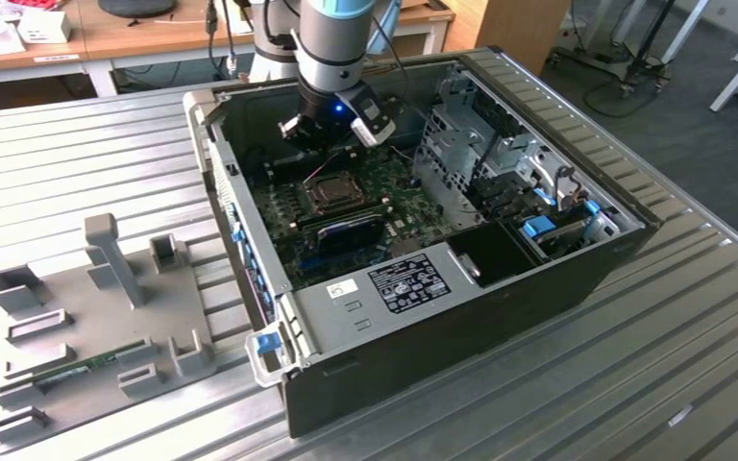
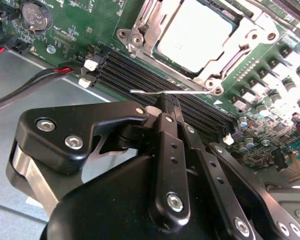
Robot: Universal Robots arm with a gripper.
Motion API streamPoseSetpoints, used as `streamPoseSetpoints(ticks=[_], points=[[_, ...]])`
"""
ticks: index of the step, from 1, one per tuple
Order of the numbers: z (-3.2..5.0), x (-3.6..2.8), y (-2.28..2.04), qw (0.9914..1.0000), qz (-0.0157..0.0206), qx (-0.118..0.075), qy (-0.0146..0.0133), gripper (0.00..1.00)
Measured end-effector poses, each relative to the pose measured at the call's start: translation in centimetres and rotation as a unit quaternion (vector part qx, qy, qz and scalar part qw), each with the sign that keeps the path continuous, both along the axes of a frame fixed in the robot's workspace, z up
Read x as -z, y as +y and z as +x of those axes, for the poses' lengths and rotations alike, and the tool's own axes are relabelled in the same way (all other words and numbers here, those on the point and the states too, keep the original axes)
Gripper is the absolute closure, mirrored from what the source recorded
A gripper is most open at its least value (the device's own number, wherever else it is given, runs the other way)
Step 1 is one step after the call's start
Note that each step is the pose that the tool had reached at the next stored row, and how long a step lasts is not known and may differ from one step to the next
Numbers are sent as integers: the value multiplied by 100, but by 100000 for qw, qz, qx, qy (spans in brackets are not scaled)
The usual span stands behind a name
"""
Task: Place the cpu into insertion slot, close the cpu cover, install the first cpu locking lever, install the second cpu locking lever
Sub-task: 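Install the first cpu locking lever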
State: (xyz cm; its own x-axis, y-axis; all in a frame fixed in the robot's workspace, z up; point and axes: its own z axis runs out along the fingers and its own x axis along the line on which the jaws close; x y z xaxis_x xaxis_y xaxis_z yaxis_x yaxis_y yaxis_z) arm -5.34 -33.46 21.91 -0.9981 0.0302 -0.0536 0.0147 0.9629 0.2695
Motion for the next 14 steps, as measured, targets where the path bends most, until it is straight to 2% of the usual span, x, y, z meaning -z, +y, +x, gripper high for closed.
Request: streamPoseSetpoints(ticks=[14], points=[[0, 30, 0, 100000, 8, -1, -4, 90]])
